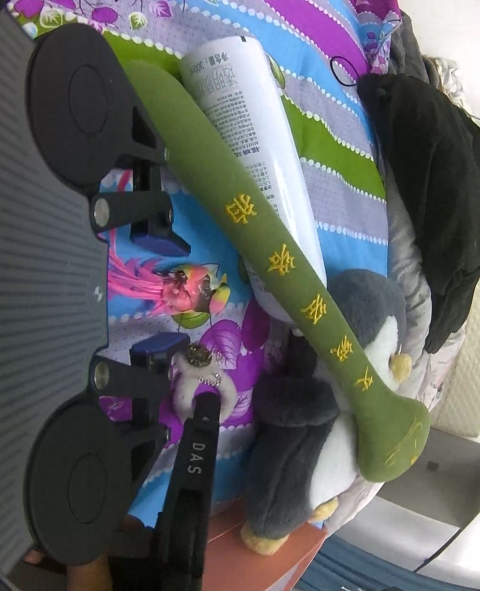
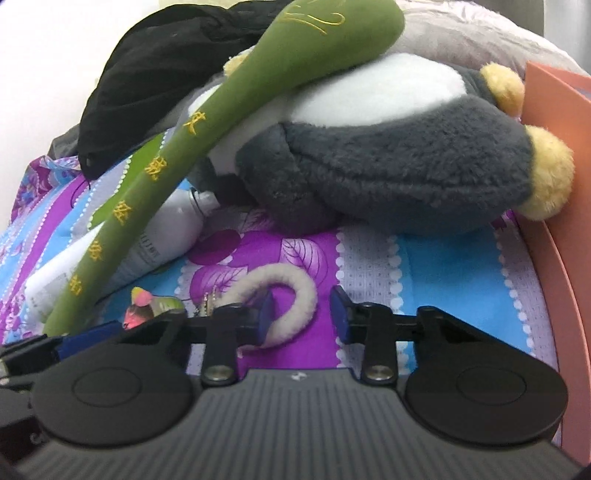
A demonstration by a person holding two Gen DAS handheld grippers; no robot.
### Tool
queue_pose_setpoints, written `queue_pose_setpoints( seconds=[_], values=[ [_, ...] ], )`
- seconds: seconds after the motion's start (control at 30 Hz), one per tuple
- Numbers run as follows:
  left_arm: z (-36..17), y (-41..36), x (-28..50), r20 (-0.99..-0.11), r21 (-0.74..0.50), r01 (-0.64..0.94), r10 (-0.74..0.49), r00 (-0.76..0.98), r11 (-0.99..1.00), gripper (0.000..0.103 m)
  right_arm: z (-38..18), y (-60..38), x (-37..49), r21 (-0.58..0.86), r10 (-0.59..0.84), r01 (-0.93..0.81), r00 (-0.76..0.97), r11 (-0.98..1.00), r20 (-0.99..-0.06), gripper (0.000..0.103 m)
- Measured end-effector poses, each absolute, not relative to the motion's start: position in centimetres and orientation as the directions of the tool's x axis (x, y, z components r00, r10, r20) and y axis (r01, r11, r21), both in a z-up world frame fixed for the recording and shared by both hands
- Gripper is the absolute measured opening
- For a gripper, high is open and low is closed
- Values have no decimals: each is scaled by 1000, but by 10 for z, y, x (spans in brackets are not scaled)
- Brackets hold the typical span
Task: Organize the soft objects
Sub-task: 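Close the left gripper on the pink tassel ornament while the right gripper grips the white rope ring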
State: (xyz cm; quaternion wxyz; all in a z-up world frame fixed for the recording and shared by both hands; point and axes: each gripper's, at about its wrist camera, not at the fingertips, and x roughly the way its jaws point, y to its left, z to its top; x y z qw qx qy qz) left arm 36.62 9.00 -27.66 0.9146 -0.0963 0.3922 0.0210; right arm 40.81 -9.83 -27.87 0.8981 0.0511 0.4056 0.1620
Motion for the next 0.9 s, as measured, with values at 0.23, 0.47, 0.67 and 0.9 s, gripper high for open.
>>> queue_pose_setpoints(
  seconds=[0.23, 0.47, 0.67, 0.9],
  values=[
    [-275, 88, 367, -720, -150, -116, -28, 693, 982, 33, -271, -98, 404, 214, 345, -277, 623, 937, -702, 11],
    [-263, 85, 351, -717, -151, -128, -20, 697, 980, 33, -255, -103, 384, 207, 346, -285, 636, 936, -689, 10],
    [-251, 84, 329, -717, -176, -139, -30, 696, 975, 33, -241, -109, 359, 200, 347, -292, 644, 935, -682, 10],
    [-238, 79, 297, -714, -192, -146, -37, 699, 970, 33, -226, -117, 330, 187, 339, -293, 658, 938, -672, 10]
  ],
)
